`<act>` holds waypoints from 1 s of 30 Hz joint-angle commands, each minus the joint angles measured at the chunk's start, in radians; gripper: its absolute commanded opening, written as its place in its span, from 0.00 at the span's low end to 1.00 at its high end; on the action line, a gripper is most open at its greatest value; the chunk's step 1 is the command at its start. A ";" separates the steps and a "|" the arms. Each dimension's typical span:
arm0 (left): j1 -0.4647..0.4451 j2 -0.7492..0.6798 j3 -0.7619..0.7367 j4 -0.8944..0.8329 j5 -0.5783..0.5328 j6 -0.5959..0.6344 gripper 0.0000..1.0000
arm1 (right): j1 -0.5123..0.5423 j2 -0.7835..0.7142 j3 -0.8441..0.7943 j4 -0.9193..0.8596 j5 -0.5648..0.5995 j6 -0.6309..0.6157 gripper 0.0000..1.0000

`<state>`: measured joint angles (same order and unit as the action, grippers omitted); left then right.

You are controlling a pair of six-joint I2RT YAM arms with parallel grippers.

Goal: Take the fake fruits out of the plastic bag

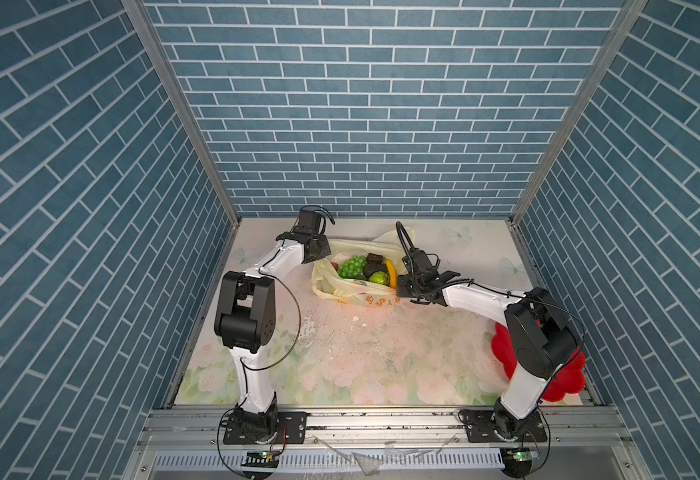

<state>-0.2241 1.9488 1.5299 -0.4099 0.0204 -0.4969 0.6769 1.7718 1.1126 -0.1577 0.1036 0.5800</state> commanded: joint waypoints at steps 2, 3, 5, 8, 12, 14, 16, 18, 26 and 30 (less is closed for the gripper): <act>-0.017 -0.066 -0.013 -0.116 -0.047 -0.007 0.59 | 0.028 -0.036 -0.053 0.036 0.032 0.033 0.02; -0.026 -0.101 -0.048 -0.132 -0.062 -0.021 0.67 | 0.032 -0.040 -0.061 0.044 0.034 0.037 0.02; -0.051 -0.186 -0.135 -0.130 -0.102 -0.034 0.75 | 0.040 -0.045 -0.070 0.056 0.039 0.042 0.02; -0.093 -0.293 -0.249 -0.124 -0.133 -0.047 0.81 | 0.056 -0.051 -0.078 0.070 0.053 0.040 0.02; -0.114 -0.340 -0.359 -0.066 -0.050 -0.091 0.83 | 0.077 -0.052 -0.082 0.081 0.070 0.039 0.02; -0.128 -0.337 -0.395 -0.019 -0.035 -0.095 0.83 | 0.083 -0.048 -0.078 0.080 0.070 0.038 0.02; -0.131 -0.315 -0.419 0.027 0.013 -0.097 0.79 | 0.084 -0.046 -0.075 0.081 0.065 0.041 0.02; -0.131 -0.292 -0.438 0.041 0.049 -0.097 0.68 | 0.083 -0.052 -0.079 0.085 0.044 0.054 0.02; -0.099 -0.454 -0.742 0.271 0.105 -0.090 0.15 | 0.068 -0.083 -0.139 0.121 0.022 0.103 0.02; -0.099 -0.463 -0.801 0.294 0.127 -0.078 0.13 | 0.066 -0.098 -0.183 0.124 0.036 0.126 0.02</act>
<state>-0.3305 1.4971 0.7605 -0.1825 0.1249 -0.5953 0.7486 1.7046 0.9806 -0.0319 0.1261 0.6567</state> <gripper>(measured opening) 0.131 0.047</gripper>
